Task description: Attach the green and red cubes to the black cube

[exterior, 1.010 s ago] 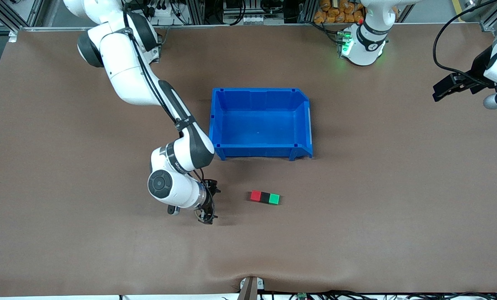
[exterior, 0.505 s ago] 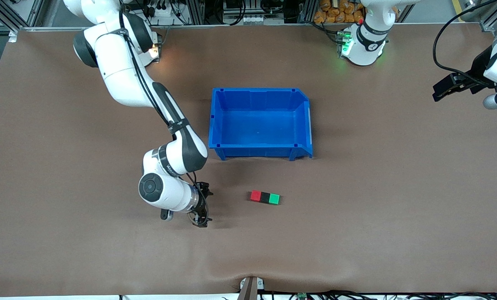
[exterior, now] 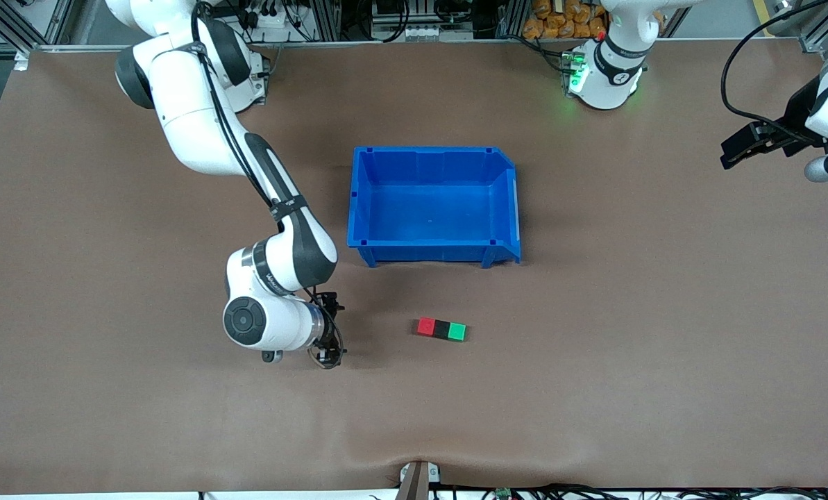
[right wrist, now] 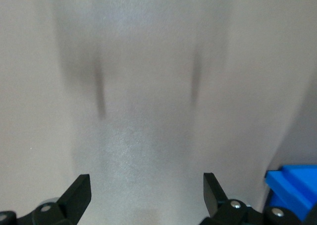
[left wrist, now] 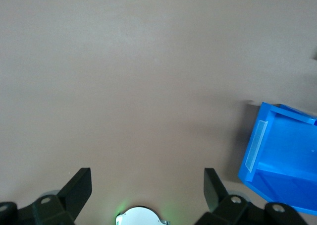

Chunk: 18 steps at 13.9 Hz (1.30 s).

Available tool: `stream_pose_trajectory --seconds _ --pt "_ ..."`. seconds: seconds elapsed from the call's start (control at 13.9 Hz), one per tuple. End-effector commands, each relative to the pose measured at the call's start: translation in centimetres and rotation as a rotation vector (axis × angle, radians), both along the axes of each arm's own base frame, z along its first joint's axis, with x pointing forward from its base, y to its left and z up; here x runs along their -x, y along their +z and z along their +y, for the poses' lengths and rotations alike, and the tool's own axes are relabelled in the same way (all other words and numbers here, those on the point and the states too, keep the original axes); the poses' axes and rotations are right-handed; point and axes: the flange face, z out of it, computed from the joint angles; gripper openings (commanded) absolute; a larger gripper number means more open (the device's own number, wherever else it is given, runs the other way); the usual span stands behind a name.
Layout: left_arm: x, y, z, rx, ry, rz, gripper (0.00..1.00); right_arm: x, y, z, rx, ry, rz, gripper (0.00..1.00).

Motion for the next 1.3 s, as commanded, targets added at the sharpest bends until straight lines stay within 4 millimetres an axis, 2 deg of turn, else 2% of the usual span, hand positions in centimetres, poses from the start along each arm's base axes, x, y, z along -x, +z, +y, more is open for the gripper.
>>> stream_pose_trajectory --seconds 0.0,0.14,0.36,0.43,0.65,0.94,1.08,1.23 --pt "0.0 0.1 0.1 0.014 -0.017 0.009 1.0 -0.7 1.9 -2.4 -0.02 0.0 0.005 1.0" --pt "0.0 0.2 0.1 0.014 -0.016 0.007 1.0 -1.0 3.7 -2.9 -0.009 0.032 -0.025 1.0" --pt "0.0 0.2 0.0 0.014 -0.017 0.007 1.0 -0.3 4.1 -3.2 0.056 0.088 0.008 1.0" --pt "0.0 0.2 0.1 0.014 -0.016 0.007 1.0 -0.4 5.1 -3.6 0.051 0.095 -0.006 1.0" --pt "0.0 0.3 0.0 0.013 -0.017 0.005 1.0 -0.3 6.4 -4.7 0.044 0.177 0.009 1.0" --pt "0.0 0.3 0.1 0.013 -0.017 0.005 1.0 -0.4 8.5 -6.9 0.037 0.229 0.018 1.0" --pt "0.0 0.4 0.0 0.013 -0.017 0.004 1.0 -0.3 9.3 -8.6 0.043 0.264 0.045 1.0" --pt "0.0 0.3 0.0 0.014 -0.017 0.005 1.0 -0.3 10.2 -9.3 0.039 0.29 0.048 1.0"
